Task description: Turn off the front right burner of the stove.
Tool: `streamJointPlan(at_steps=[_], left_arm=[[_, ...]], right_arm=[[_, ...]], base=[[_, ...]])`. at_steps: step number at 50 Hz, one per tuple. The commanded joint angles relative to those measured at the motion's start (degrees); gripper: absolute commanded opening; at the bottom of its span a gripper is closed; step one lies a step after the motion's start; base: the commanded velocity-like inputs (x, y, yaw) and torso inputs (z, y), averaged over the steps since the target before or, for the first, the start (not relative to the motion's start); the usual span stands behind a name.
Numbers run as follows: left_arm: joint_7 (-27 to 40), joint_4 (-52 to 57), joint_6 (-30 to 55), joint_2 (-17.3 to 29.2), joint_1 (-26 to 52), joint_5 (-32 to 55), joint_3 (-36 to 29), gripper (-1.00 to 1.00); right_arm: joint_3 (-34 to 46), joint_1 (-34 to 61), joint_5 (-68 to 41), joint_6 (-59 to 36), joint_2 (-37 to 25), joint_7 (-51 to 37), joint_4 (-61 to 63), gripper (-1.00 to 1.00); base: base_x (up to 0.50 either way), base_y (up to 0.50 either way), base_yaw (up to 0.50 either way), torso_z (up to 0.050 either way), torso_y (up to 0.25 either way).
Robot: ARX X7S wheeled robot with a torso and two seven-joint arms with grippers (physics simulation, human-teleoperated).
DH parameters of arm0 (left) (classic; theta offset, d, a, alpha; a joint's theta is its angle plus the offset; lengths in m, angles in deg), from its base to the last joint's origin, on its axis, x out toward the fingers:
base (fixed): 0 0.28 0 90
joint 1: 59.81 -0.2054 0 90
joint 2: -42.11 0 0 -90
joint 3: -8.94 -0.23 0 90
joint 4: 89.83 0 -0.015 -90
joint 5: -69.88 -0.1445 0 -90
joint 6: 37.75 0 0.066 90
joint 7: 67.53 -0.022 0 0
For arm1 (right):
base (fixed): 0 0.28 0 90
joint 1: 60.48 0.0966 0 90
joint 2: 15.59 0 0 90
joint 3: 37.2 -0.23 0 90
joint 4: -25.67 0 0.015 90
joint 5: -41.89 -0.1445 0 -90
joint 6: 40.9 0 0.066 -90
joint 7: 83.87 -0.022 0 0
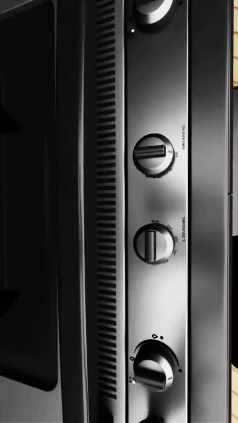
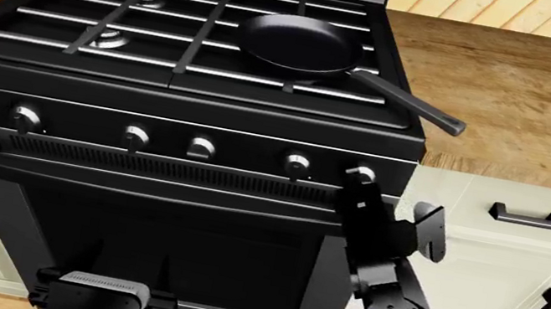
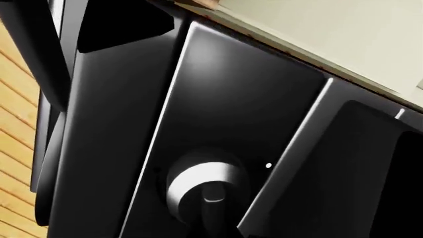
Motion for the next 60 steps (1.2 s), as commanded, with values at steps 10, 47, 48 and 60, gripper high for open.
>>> streamJointPlan(at_steps=[10,47,48,60], left_arm=[[0.19,-0.03,-0.07,0.20,0.10,0.18,-0.24,1.00],[0.48,-0.14,0.12,0.53,0.62,0.50,-0.69,1.00],[0.47,-0.14,0.10,0.55,0.64,0.48,-0.71,1.00],[0.49,-0.30,0.24,0.64,0.92,0.62,-0.89,1.00]], right_arm=[[1.92,8.76,-4.49,0.00,1.89,7.46,1.86,-1.00],[0.90,7.64,-10.05,4.55,3.06,7.65,0.82,-1.00],[1.06,7.77,-10.40,4.62,3.00,7.97,0.59,-1.00],[3.01,7.40,-15.05,8.26,3.19,8.18,-0.19,-1.00]], base=[[0.04,0.00,0.02,0.000,0.000],[0.04,0.00,0.02,-0.001,0.000],[0.04,0.00,0.02,0.000,0.000],[0.04,0.00,0.02,0.000,0.000]])
